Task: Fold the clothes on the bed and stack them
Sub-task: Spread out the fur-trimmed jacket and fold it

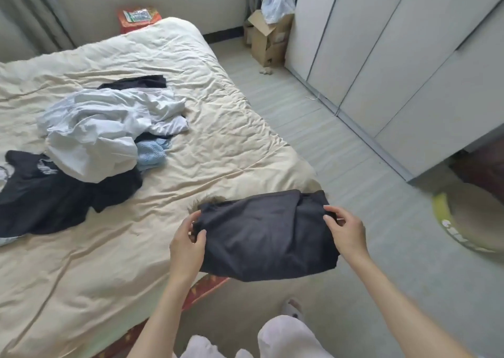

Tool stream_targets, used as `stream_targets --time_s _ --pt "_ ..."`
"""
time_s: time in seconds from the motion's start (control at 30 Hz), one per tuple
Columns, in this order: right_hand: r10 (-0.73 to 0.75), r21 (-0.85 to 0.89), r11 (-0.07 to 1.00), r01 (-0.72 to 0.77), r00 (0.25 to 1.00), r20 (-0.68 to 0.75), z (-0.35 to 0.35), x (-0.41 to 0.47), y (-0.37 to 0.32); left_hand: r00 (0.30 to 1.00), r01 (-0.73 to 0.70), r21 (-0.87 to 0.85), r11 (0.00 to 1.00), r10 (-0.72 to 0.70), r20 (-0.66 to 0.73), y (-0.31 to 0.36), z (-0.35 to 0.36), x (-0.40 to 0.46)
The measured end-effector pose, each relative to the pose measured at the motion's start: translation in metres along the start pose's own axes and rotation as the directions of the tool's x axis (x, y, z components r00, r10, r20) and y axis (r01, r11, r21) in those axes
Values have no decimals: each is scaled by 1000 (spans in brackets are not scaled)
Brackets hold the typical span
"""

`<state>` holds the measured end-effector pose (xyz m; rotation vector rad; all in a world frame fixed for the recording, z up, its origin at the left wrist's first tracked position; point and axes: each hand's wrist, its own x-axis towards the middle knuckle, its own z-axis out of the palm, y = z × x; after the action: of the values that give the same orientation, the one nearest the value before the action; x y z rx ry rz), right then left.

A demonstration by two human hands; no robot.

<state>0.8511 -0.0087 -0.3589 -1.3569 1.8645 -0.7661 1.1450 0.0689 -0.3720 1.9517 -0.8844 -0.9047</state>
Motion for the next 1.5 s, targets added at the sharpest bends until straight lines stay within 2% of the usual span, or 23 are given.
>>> stream_targets --time_s 0.23,0.43,0.57,0.77,0.97,1.13,1.33,1.43,1.5 --pt "73 -43 996 -74 997 -19 -118 91 72 997 -6 -13 1000 7 78 72 171 -15" --pt "88 -51 994 -92 994 -66 -192 175 101 990 -35 20 999 32 134 133 270 8" --pt "81 -37 996 -83 994 -67 -216 244 106 994 -27 4 1000 27 103 169 326 47" --pt "45 -47 998 -47 998 -45 -240 382 93 998 64 -63 996 -62 33 220 418 129" --pt "20 -114 993 -21 1000 -6 -271 510 69 995 100 -3 995 -100 -6 281 494 199" --pt "11 -113 994 2 994 111 -265 605 46 982 160 11 987 -158 -100 311 525 251" --pt "-78 -123 985 123 944 320 -218 720 5 908 291 -79 954 -301 -292 335 545 304" --pt "-112 -147 969 199 883 457 -190 766 -23 822 359 -161 919 -394 -412 350 549 315" --pt "-152 -153 949 276 825 545 -166 790 -47 740 386 -246 889 -458 -493 357 548 318"
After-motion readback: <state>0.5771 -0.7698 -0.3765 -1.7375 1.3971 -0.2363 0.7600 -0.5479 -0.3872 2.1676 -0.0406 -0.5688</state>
